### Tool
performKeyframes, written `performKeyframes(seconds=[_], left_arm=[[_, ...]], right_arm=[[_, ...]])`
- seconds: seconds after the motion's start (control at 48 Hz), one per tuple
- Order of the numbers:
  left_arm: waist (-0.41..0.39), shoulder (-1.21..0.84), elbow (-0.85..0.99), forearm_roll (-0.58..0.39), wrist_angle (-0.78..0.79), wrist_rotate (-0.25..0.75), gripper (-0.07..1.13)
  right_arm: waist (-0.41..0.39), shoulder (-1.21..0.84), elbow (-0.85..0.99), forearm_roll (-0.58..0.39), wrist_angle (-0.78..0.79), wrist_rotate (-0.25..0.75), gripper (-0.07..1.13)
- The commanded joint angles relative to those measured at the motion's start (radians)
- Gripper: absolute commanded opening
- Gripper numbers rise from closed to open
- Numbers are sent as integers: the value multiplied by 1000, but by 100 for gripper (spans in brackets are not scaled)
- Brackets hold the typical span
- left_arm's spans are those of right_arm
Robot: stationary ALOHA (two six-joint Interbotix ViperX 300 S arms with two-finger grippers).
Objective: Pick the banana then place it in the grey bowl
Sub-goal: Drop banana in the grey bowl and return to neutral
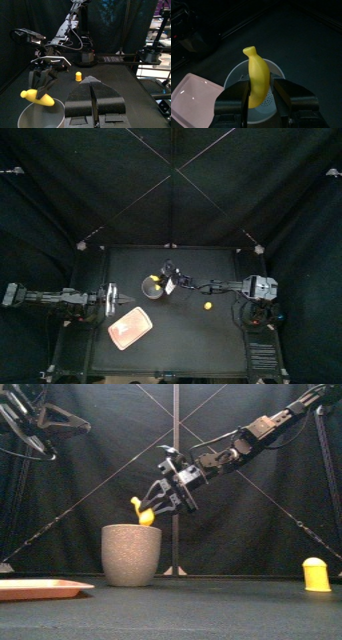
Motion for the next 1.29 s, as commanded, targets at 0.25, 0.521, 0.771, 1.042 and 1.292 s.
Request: performKeyframes(seconds=[0.25,0.521,0.771,1.042,1.292], left_arm=[[2,5,-12,2,-8,2,2],[2,5,-12,2,-8,2,2],[5,5,-9,2,-8,2,2],[18,5,-11,2,-8,2,2],[18,3,-8,0,-8,0,2]], right_arm=[[5,-31,-14,-32,-17,2,88],[52,-172,138,-84,-173,-15,88],[138,-416,402,-236,-387,-9,88],[155,-569,568,-255,-468,-8,88],[150,-607,594,-255,-468,-8,88]])
